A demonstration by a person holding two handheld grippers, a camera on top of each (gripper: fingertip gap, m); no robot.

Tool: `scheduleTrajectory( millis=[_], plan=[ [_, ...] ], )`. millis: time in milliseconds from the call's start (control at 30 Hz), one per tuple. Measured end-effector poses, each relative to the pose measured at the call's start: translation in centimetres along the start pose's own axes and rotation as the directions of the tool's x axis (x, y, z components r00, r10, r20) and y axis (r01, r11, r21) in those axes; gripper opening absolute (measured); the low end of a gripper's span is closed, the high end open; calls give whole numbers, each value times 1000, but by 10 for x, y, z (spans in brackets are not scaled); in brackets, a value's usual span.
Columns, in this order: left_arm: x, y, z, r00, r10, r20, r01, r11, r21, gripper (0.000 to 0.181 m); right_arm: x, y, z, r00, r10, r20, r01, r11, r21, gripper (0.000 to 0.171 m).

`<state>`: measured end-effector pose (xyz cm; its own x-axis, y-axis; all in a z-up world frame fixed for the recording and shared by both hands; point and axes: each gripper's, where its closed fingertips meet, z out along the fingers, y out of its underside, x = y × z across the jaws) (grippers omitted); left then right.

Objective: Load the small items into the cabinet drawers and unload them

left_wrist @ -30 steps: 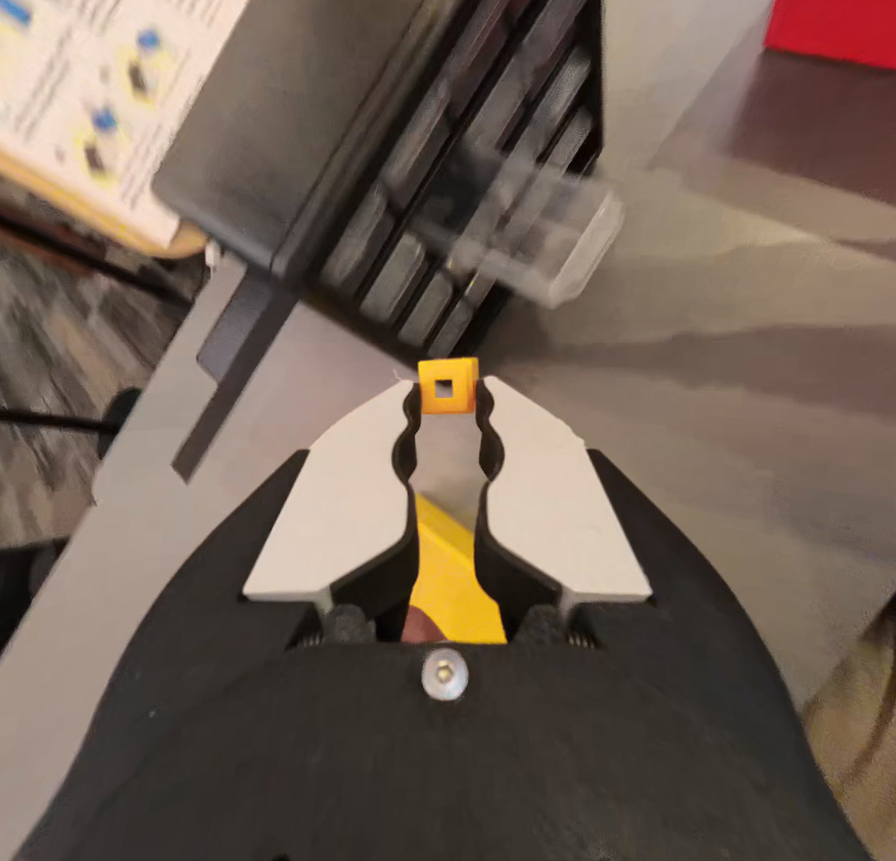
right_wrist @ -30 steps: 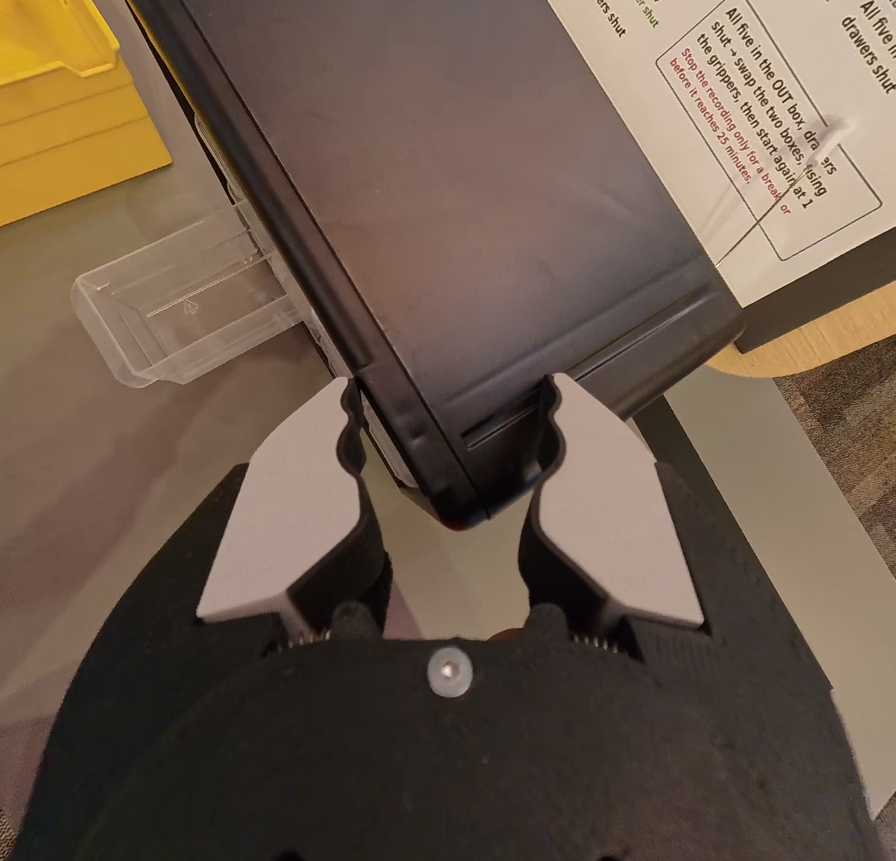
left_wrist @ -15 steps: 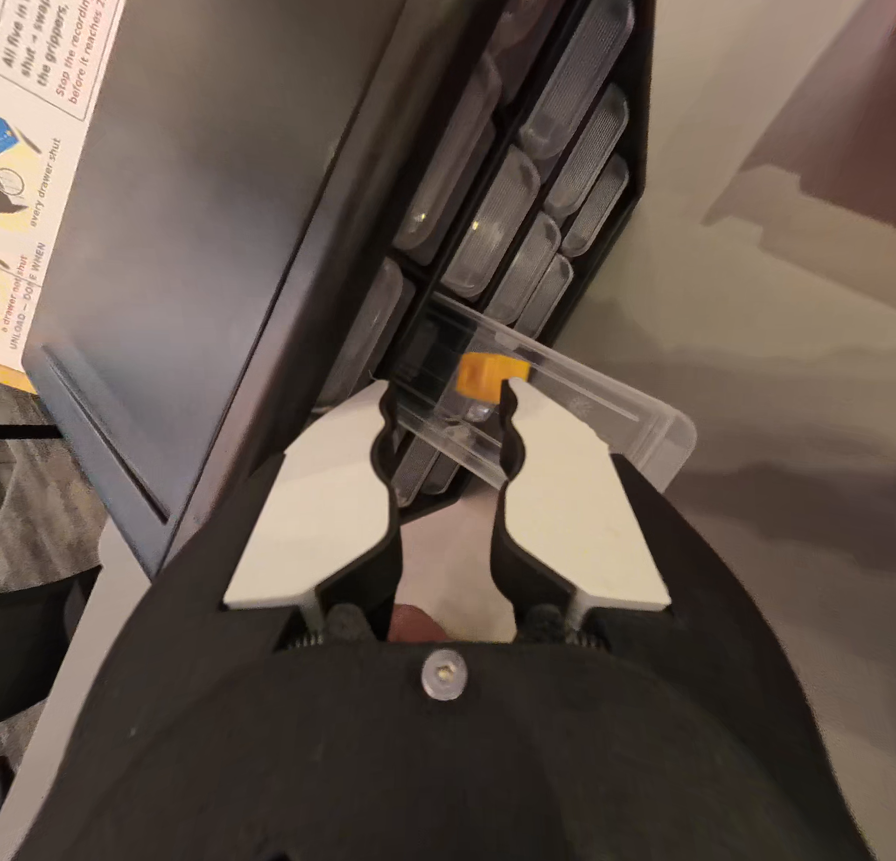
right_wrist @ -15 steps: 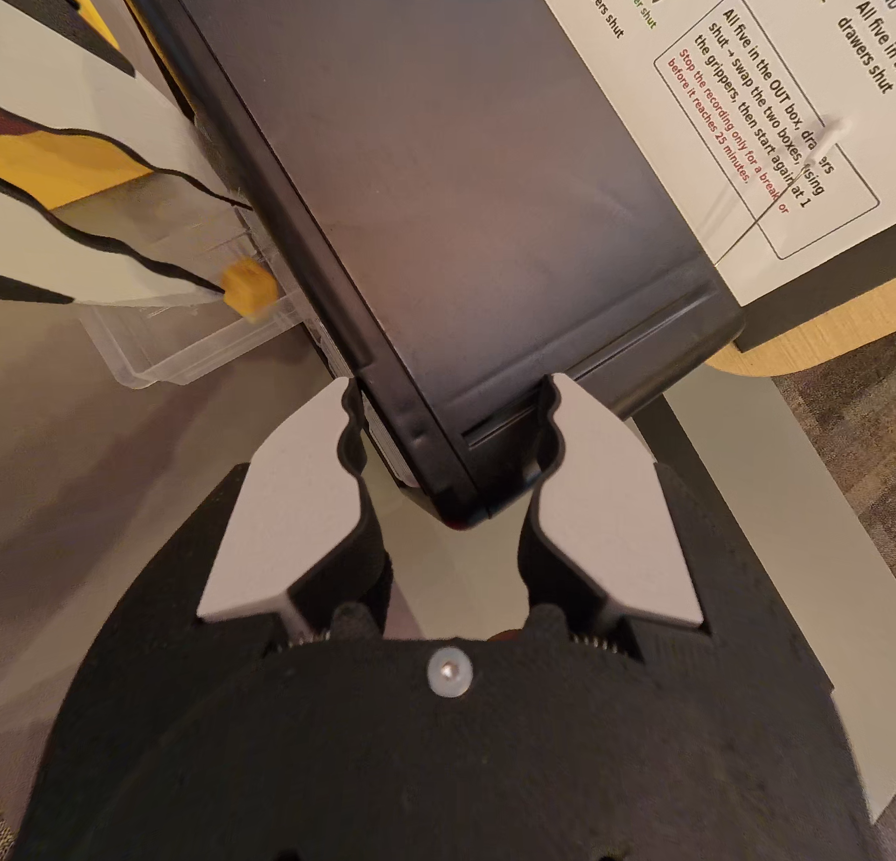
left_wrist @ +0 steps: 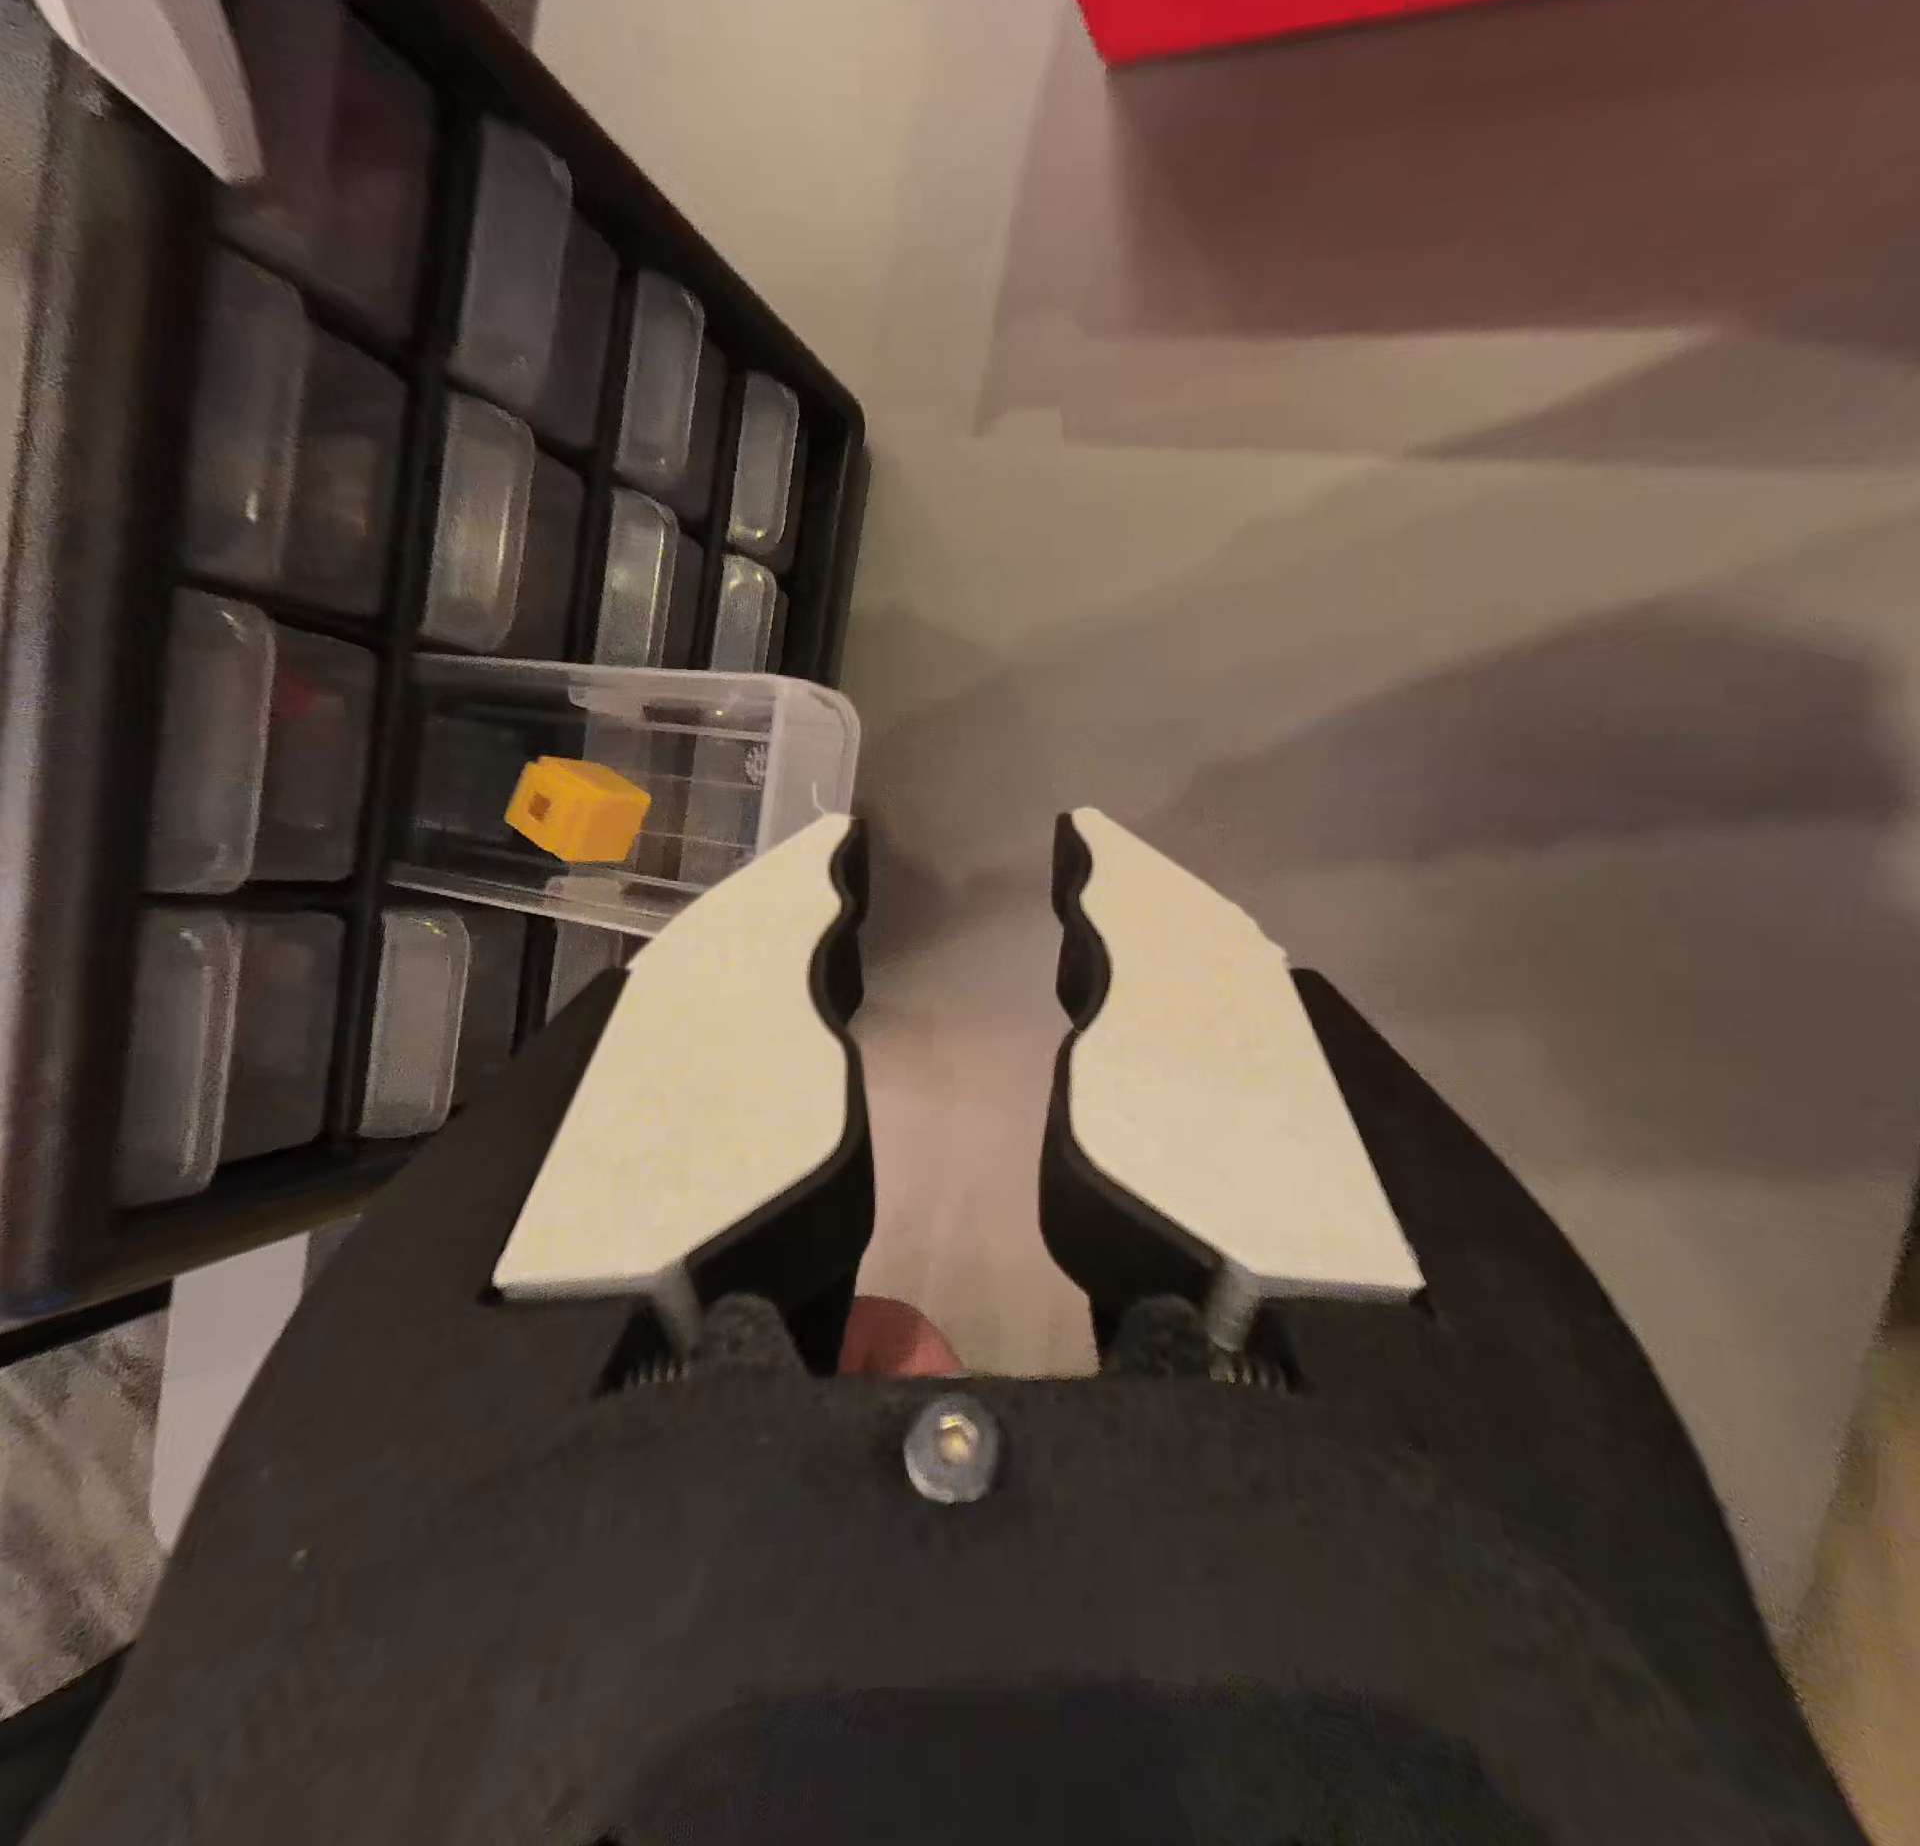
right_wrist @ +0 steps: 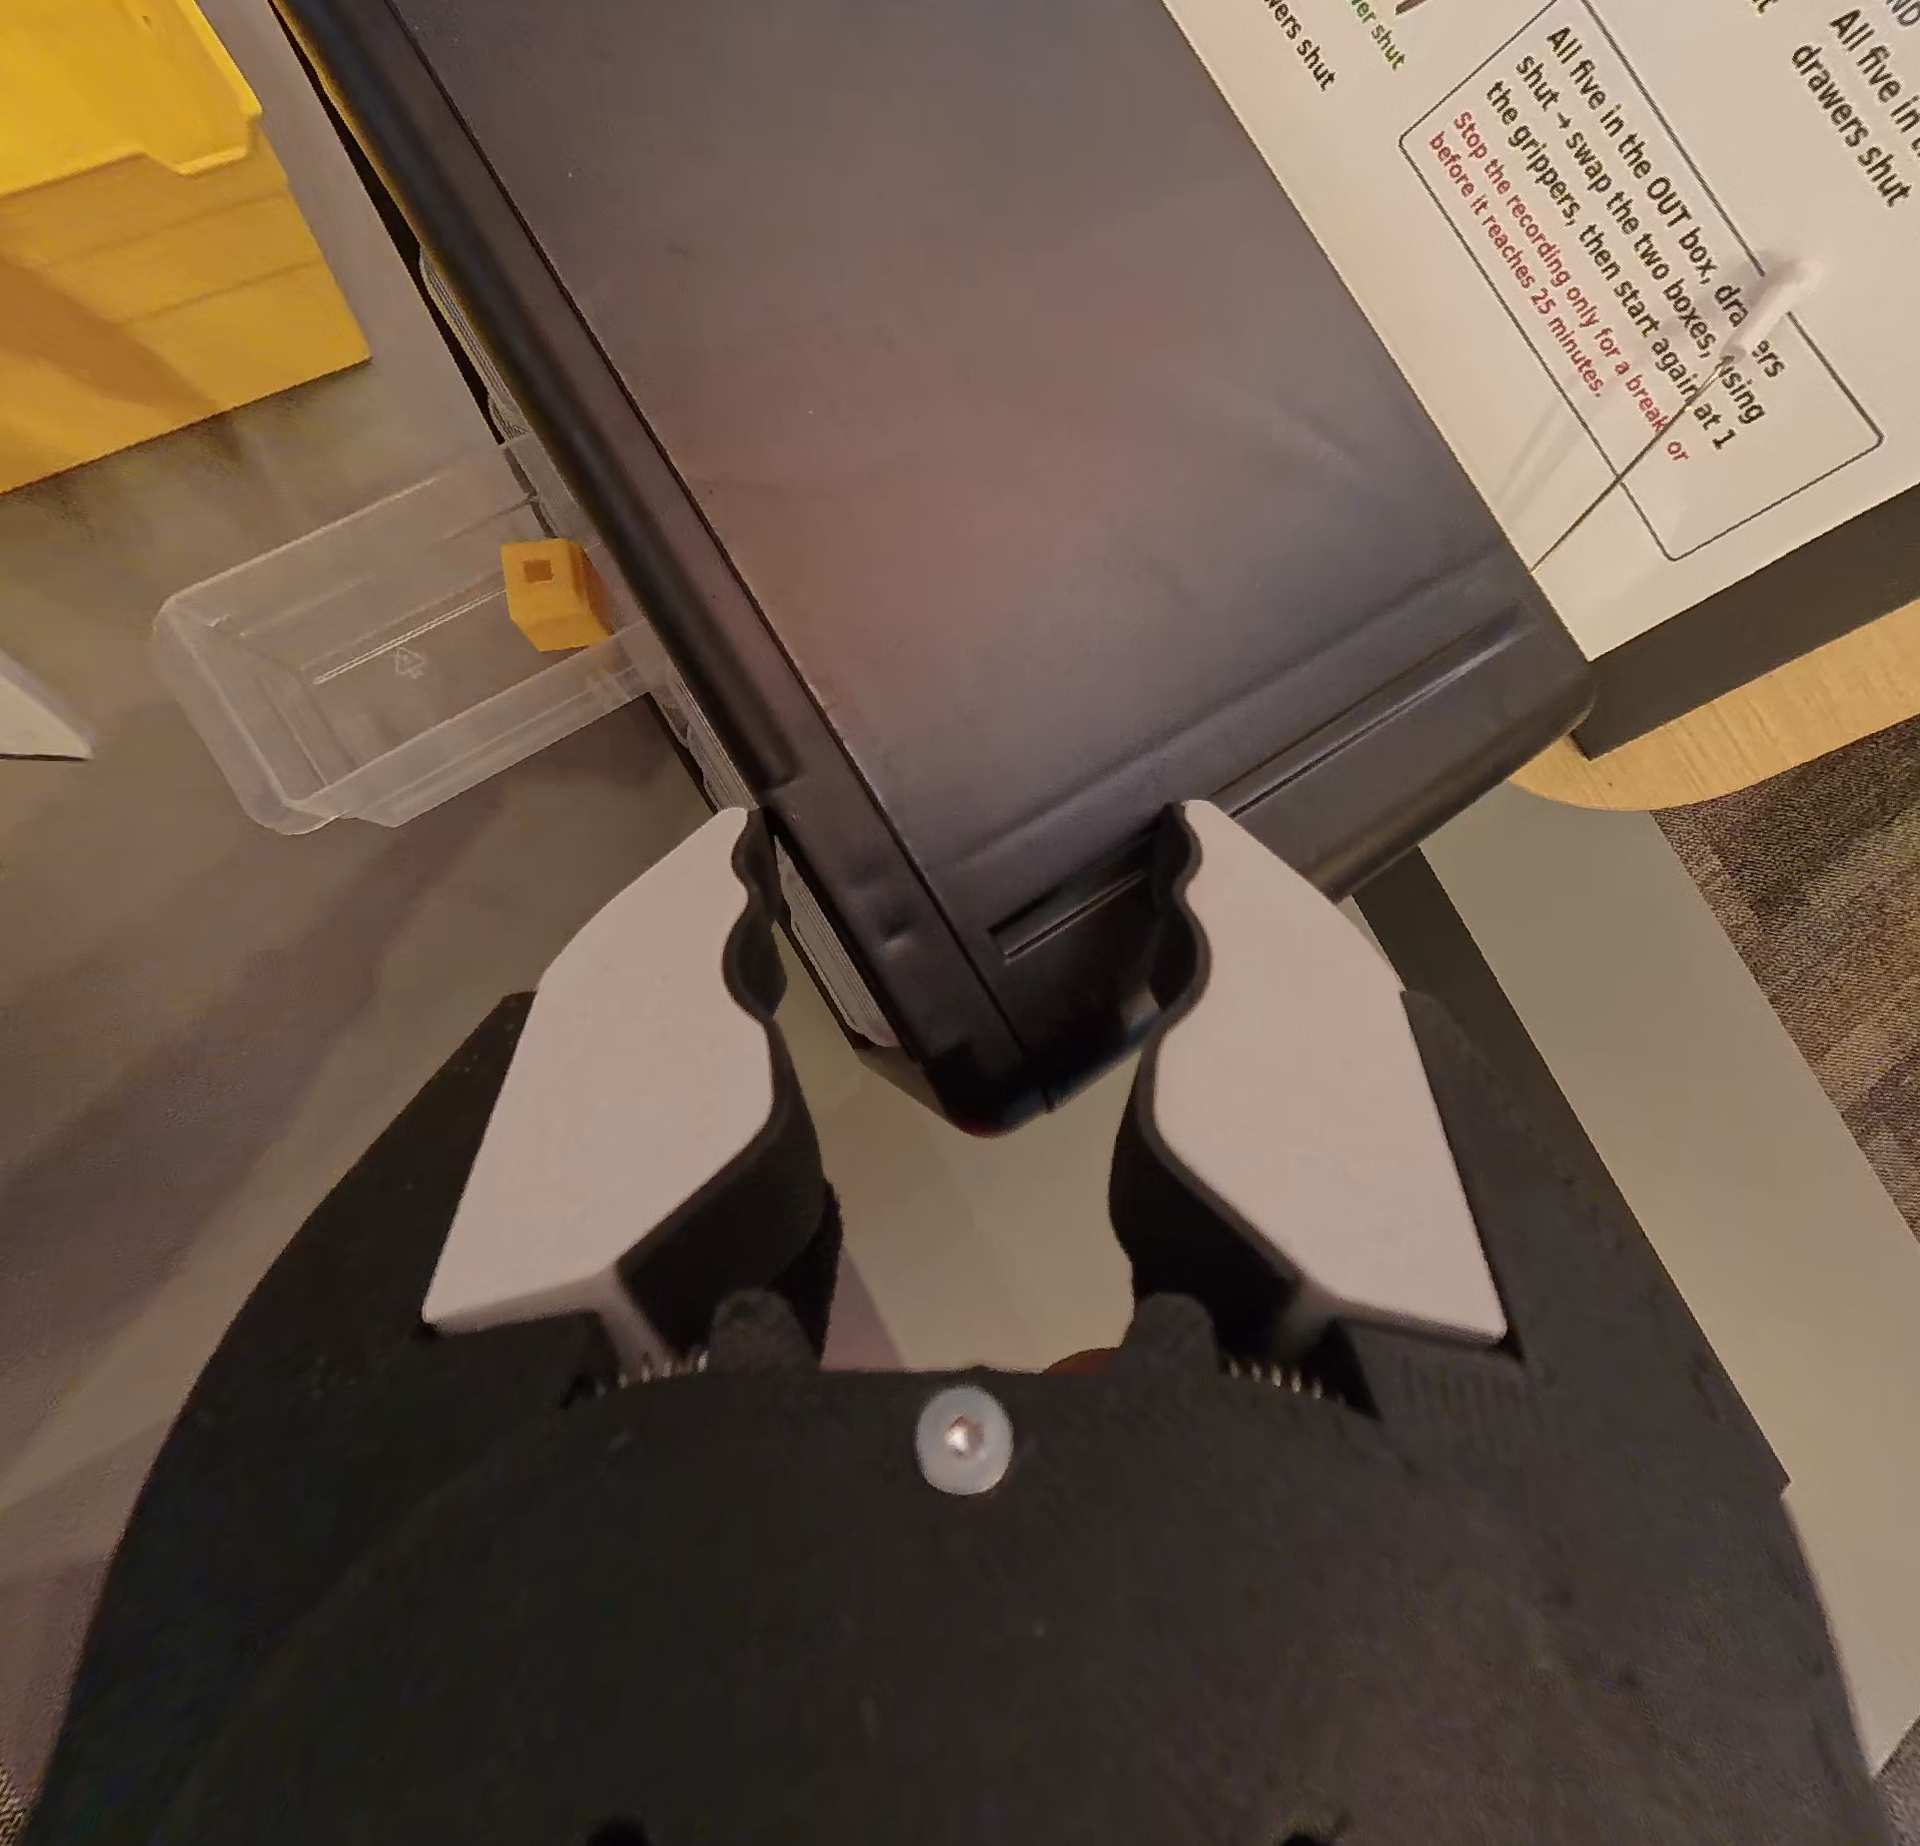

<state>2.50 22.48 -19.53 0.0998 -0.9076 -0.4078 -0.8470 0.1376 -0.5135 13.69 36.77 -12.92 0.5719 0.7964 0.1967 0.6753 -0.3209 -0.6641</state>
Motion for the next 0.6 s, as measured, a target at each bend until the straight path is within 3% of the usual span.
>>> scheduleTrajectory(
  millis=[133,233,533,600],
  plan=[
    [-5,12,22,999,-41,6,41,999,-33,20,0,0,0,1000,4,-3,-4,1000,-1,72],
    [-29,17,28,991,-39,126,48,996,-71,36,0,0,0,1000,4,-4,-4,1000,-4,72],
    [-84,27,54,958,-59,279,88,992,-93,55,0,0,0,1000,4,-2,-4,1000,8,72],
    [-88,26,58,957,-75,279,101,992,-80,48,0,0,0,1000,4,-2,-4,1000,9,72]
  ],
)
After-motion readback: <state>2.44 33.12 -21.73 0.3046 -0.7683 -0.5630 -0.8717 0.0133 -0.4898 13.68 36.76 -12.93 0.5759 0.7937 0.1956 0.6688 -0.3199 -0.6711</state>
